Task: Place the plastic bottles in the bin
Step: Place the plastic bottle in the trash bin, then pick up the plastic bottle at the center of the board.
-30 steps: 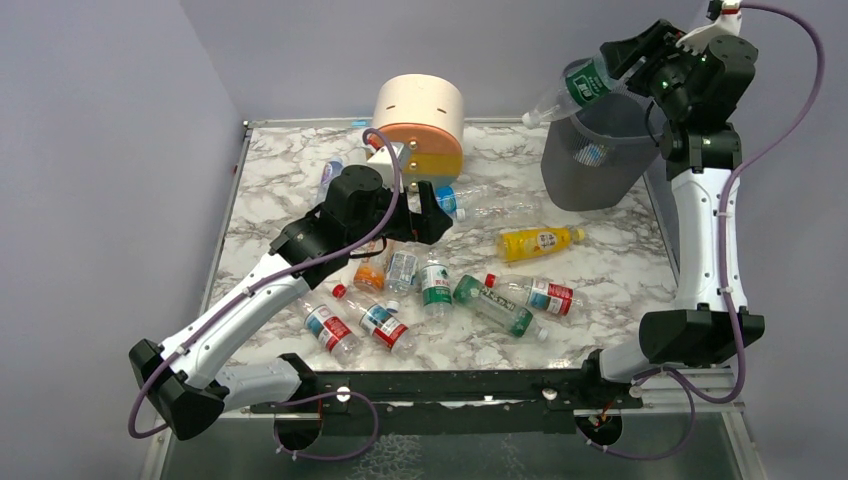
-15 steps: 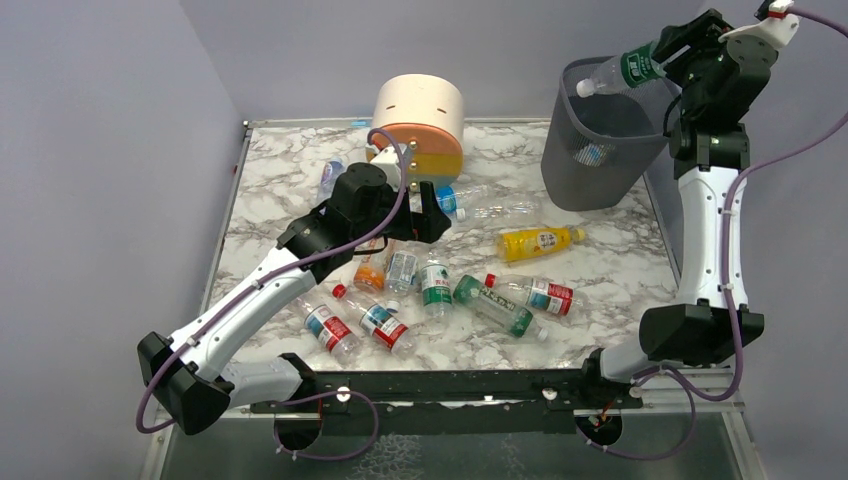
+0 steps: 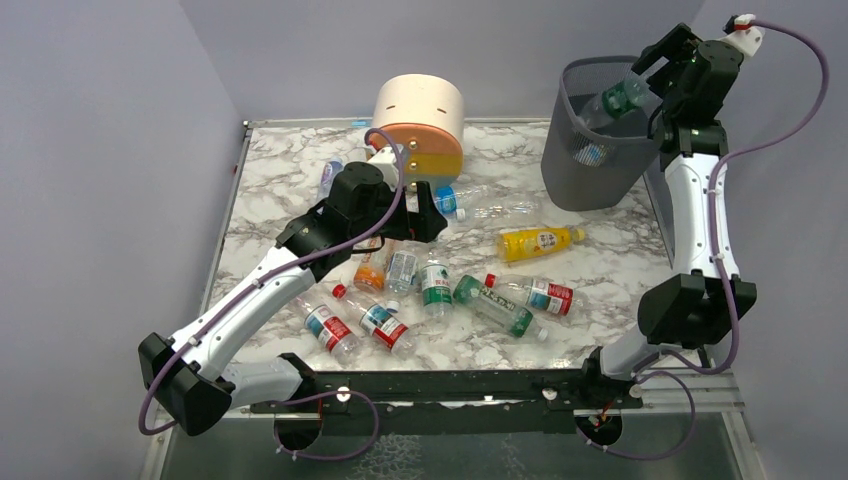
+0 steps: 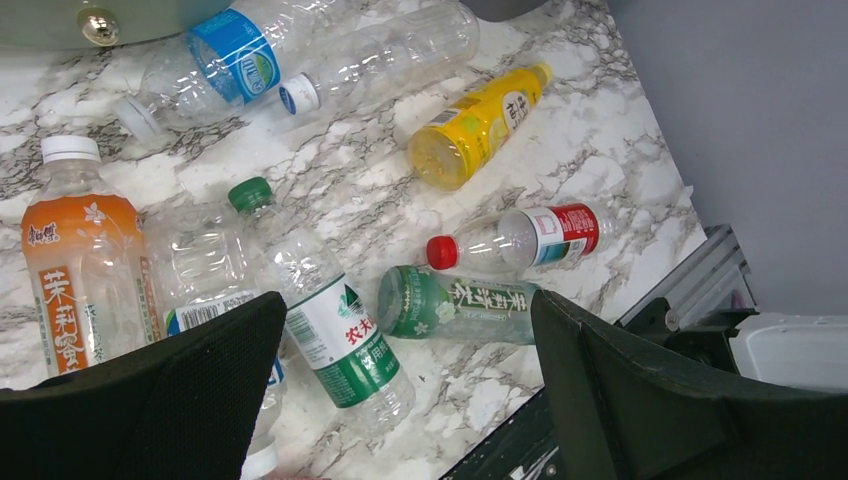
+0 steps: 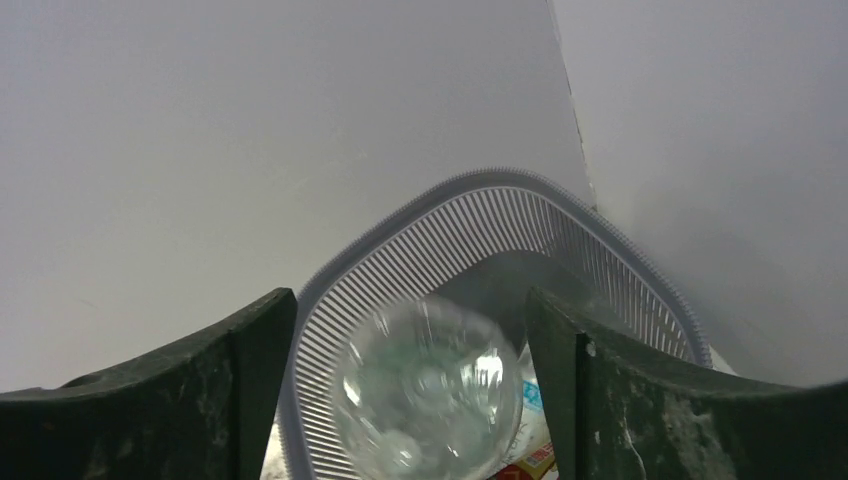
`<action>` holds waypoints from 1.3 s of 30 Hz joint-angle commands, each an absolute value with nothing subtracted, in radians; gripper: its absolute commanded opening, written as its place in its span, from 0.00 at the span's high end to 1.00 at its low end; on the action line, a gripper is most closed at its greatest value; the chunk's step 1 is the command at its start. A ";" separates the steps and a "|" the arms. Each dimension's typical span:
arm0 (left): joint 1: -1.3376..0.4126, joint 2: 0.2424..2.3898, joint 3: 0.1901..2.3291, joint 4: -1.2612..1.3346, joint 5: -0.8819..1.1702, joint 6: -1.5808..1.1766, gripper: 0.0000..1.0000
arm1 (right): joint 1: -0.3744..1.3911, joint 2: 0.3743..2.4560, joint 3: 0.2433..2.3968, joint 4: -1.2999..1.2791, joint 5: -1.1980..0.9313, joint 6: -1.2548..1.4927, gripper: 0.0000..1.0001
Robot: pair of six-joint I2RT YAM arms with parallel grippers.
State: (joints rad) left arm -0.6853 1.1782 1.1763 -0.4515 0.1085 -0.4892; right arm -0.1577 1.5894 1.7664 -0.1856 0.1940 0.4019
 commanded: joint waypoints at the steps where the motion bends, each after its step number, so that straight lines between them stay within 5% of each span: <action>1: -0.668 1.151 1.164 -0.434 0.140 -0.477 0.01 | -0.163 1.591 1.775 -0.195 0.172 0.411 0.08; 11: -0.652 1.146 1.152 -0.433 0.152 -0.479 0.01 | -0.163 1.551 1.806 -0.253 -0.023 0.454 0.00; 18: -0.627 1.143 1.153 -0.429 0.170 -0.479 0.01 | -0.163 1.492 1.752 -0.213 -0.390 0.520 0.00; 28: -0.614 1.100 1.143 -0.428 0.183 -0.476 0.01 | -0.161 1.314 1.574 -0.178 -0.720 0.599 0.00; 39: -0.614 1.012 1.085 -0.474 0.143 -0.516 0.01 | -0.161 1.131 1.245 -0.178 -0.855 0.604 0.00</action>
